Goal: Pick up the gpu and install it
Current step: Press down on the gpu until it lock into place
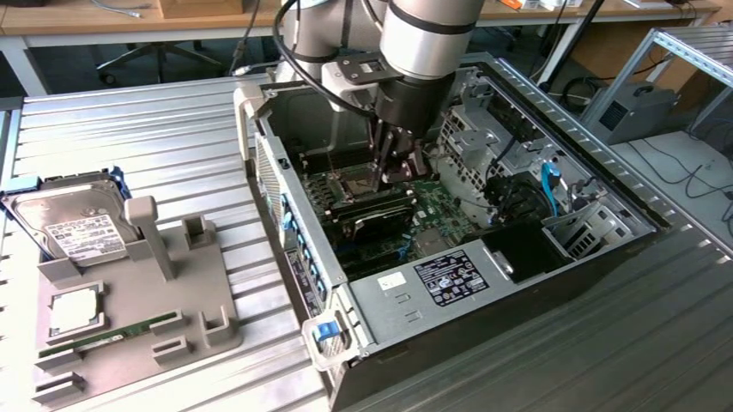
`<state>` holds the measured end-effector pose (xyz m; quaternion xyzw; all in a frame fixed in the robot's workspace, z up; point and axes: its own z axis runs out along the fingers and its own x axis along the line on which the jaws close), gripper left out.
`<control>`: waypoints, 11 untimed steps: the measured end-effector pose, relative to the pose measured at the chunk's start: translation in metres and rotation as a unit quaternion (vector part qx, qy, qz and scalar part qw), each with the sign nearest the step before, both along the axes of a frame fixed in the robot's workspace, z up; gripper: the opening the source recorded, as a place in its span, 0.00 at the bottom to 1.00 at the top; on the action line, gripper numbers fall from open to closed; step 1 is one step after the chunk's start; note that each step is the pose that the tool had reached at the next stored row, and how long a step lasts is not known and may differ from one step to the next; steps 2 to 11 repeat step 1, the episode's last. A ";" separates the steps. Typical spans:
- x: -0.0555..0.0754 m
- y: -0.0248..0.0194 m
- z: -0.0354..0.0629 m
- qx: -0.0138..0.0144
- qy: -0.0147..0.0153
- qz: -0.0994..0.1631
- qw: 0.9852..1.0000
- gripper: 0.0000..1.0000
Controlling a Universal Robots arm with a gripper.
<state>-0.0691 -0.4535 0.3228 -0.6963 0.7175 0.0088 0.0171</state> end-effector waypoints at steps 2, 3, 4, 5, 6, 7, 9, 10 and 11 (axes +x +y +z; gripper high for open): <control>0.000 0.0000 0.0000 0.000 0.000 0.000 1.000 0.11; 0.000 0.0000 0.0000 0.000 0.000 0.000 1.000 0.11; 0.000 0.0000 0.0000 0.000 0.000 0.000 1.000 0.11; 0.000 0.0000 0.0000 0.000 0.000 0.000 1.000 0.11; 0.000 0.0000 0.0000 0.000 0.000 0.000 1.000 0.11; 0.000 0.0000 0.0000 0.000 0.000 0.000 1.000 0.11; 0.000 0.0000 0.0000 0.000 0.000 0.000 1.000 0.11; 0.000 0.0000 0.0000 0.000 0.000 0.000 1.000 0.11; 0.000 0.0000 0.0000 0.000 0.000 0.000 1.000 0.11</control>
